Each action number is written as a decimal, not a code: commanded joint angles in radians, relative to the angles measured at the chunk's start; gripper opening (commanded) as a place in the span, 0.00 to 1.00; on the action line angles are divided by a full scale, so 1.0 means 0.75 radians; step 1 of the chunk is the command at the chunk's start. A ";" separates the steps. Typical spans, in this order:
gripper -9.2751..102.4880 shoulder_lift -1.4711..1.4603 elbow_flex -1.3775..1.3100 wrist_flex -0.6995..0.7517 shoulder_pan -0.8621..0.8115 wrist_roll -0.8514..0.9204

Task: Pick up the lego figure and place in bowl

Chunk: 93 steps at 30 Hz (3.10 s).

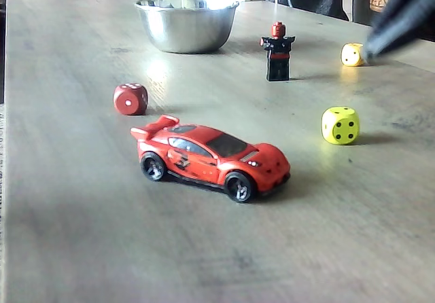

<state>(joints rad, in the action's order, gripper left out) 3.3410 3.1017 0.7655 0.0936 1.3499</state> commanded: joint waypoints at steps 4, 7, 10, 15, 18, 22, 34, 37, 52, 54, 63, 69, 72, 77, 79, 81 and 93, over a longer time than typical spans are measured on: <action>0.08 0.018 0.070 -0.356 -0.131 0.002; 0.08 0.018 0.070 -0.497 -0.213 0.002; 0.08 0.018 0.070 -0.607 -0.292 0.002; 0.08 0.018 0.070 -0.720 -0.415 0.002; 0.08 0.016 0.070 -0.732 -0.497 0.002; 0.08 -0.006 0.061 -0.732 -0.605 0.002; 0.08 -0.671 -0.532 -0.732 -0.742 0.002; 0.08 -0.879 -0.697 -0.722 -0.742 0.002; 0.08 -1.454 -1.080 -0.710 -0.728 -0.018; 0.08 -1.483 -1.088 -0.697 -0.726 -0.018; 0.08 -1.493 -1.262 -0.102 -0.724 0.004; 0.08 -1.524 -1.538 0.448 -0.720 0.010; 0.08 -1.571 -1.657 0.654 -0.720 0.039; 0.08 -1.671 -1.765 0.890 -0.736 0.274; 0.08 -1.706 -1.788 0.939 -0.742 0.376; 0.08 -1.736 -1.798 0.955 -0.757 0.454; 0.08 -1.904 -1.880 0.937 -0.863 0.685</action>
<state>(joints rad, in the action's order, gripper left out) 1.9297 1.7917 1.4696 -0.5400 1.8515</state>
